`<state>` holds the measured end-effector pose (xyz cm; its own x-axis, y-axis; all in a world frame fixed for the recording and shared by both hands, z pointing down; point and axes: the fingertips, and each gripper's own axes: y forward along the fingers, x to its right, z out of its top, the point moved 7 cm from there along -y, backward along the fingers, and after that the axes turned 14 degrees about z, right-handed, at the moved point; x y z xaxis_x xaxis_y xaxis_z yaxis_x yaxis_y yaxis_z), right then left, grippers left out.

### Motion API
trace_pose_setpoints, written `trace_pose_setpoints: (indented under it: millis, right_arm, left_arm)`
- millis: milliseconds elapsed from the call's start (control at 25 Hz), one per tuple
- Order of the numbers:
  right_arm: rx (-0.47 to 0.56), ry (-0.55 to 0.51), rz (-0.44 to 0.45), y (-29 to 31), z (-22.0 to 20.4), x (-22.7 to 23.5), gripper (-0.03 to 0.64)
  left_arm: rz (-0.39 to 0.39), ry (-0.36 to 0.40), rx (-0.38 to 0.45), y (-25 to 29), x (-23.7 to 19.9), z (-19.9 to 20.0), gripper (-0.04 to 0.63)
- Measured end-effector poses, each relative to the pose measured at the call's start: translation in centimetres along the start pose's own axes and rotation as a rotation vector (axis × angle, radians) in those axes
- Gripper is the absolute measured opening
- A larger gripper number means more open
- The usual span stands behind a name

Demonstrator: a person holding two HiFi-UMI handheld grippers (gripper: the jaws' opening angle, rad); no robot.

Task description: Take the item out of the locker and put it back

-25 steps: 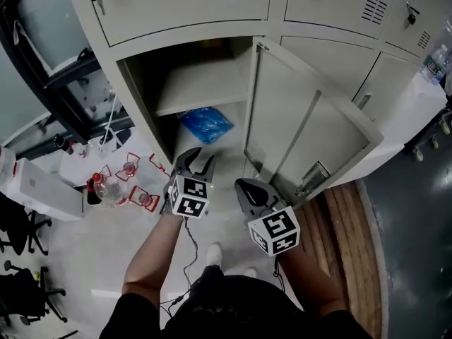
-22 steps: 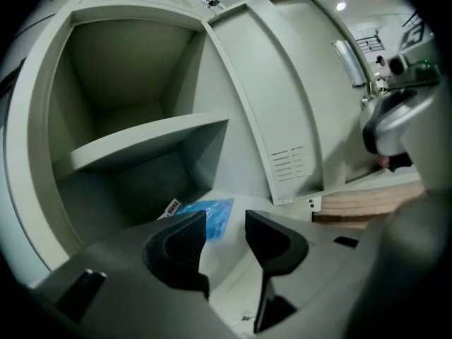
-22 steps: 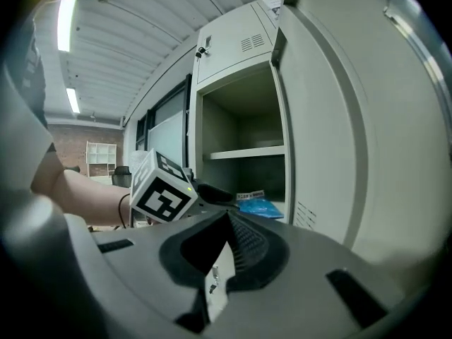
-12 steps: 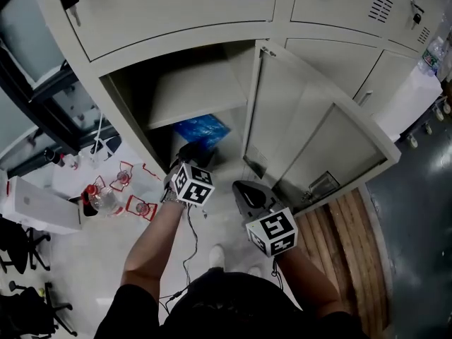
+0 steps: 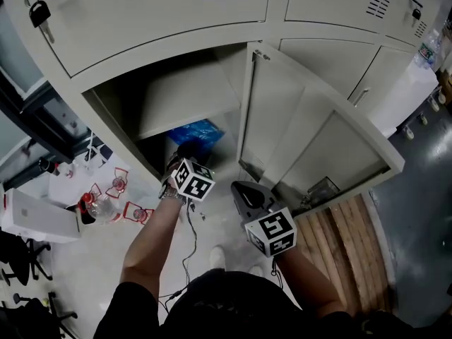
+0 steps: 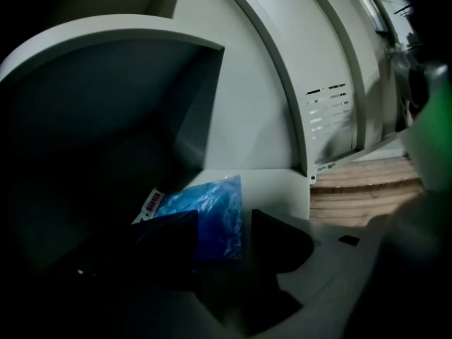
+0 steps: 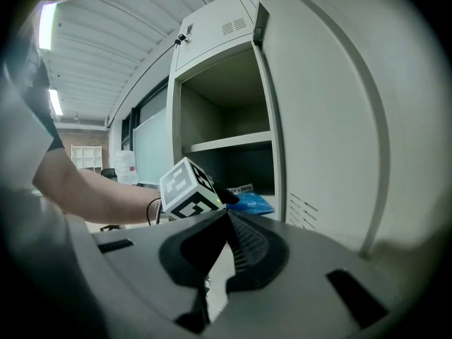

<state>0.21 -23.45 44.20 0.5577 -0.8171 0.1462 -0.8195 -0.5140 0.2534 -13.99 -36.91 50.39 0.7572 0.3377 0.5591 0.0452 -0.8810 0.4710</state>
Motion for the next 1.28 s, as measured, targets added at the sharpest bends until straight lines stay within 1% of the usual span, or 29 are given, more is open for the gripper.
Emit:
trace_pose_setpoints:
  millis: [280,320,400,440,520,600,880,1040,1280]
  right_arm:
    - [-0.008,0.011,0.006,0.5,-0.4,0.1,-0.003]
    - [-0.008,0.012,0.006,0.5,-0.4,0.1,-0.003]
    - [-0.01,0.015,0.006,0.6,-0.5,0.1,-0.003]
    - [-0.01,0.017,0.005,0.7,-0.5,0.1,-0.003]
    - [-0.01,0.02,0.005,0.7,-0.6,0.1,-0.003]
    - [-0.009,0.024,0.005,0.8,-0.6,0.2,-0.003]
    - [-0.004,0.036,0.002,0.9,-0.8,0.4,-0.003]
    - [-0.004,0.036,0.005,0.8,-0.8,0.4,-0.003]
    - [-0.004,0.031,0.014,0.1,-0.8,0.3,-0.003]
  left_arm:
    - [0.036,-0.003,-0.018,1.2,-0.6,-0.1,0.235]
    - [0.043,0.004,-0.02,1.2,-0.6,-0.1,0.223]
    - [0.067,0.039,-0.026,1.4,-0.5,-0.2,0.156]
    - [0.085,0.059,-0.025,1.5,-0.4,-0.3,0.106]
    - [0.11,0.073,-0.018,1.6,-0.3,-0.5,0.08]
    - [0.113,0.062,-0.023,1.8,-0.4,-0.6,0.069]
    - [0.079,0.03,-0.046,2.0,-0.5,-0.6,0.025]
    - [0.093,0.032,-0.037,1.9,-0.6,-0.7,0.017]
    - [0.124,-0.02,-0.026,0.7,-0.6,-0.7,0.011]
